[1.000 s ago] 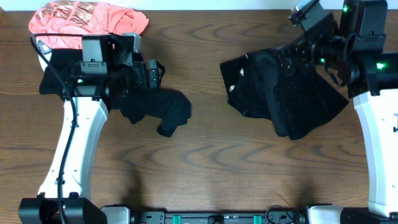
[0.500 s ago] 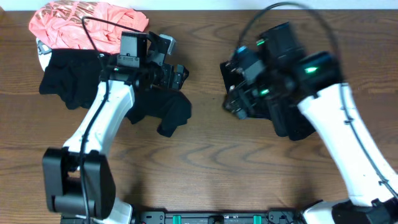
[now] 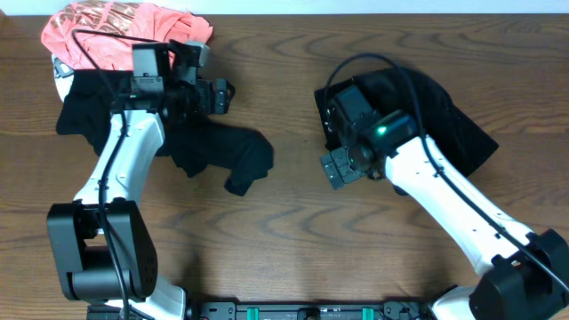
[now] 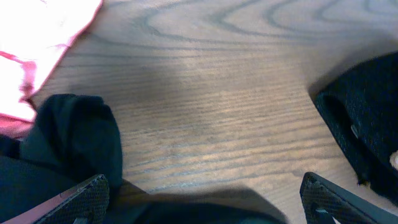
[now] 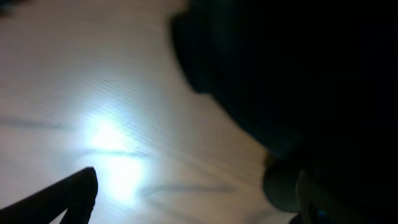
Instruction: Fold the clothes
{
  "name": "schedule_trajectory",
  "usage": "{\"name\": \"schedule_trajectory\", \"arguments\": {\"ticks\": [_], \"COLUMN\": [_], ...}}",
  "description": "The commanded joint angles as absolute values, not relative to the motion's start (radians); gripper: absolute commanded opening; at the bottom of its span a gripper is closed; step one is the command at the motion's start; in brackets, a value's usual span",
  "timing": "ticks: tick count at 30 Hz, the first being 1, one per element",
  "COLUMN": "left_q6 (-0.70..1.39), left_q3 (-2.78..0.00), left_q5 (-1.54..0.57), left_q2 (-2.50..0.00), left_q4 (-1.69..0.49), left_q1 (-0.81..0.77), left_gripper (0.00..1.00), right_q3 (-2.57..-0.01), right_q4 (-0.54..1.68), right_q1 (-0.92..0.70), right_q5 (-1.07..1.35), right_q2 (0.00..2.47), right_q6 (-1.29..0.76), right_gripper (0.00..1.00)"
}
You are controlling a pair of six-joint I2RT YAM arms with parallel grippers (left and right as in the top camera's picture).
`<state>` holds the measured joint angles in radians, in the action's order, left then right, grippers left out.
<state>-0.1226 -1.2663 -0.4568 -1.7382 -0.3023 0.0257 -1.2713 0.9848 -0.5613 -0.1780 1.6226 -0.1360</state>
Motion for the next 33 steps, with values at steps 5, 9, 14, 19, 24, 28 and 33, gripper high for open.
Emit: {"name": "schedule_trajectory", "arguments": {"ticks": [5, 9, 14, 19, 24, 28, 33], "left_q6": [-0.091, -0.091, -0.091, -0.092, -0.091, -0.092, -0.091], "left_q3": [-1.261, -1.261, -1.261, -1.261, -1.26, -1.261, -1.261], "left_q5": [-0.46, -0.46, -0.46, -0.46, -0.46, -0.46, -0.46], "left_q2": [-1.738, -1.738, -1.739, -1.741, -1.747, -1.756, -1.777], "left_q4": [-0.275, -0.271, -0.27, -0.268, -0.252, -0.239, -0.215], "left_q1": [0.028, 0.028, 0.027, 0.023, 0.008, -0.009, -0.02], "left_gripper": [0.98, 0.98, 0.98, 0.98, 0.98, 0.98, 0.98], "right_q3": [-1.081, -0.986, -0.883, -0.845, -0.845, -0.845, -0.878], "right_q4": [0.746, 0.591, 0.384, 0.278, 0.218, 0.174, 0.2], "right_q1": [-0.596, -0.594, -0.586, -0.538, -0.462, -0.402, -0.398], "right_q5": [-0.444, -0.445, -0.505, -0.589, -0.667, -0.666, -0.685], "right_q2": [1.626, 1.626, 1.627, 1.628, 1.628, 1.628, 1.618], "right_q6": [-0.082, 0.002, 0.128, 0.159, 0.159, 0.159, 0.138], "right_gripper": [0.99, 0.99, 0.99, 0.92, 0.78, 0.51, 0.11]}}
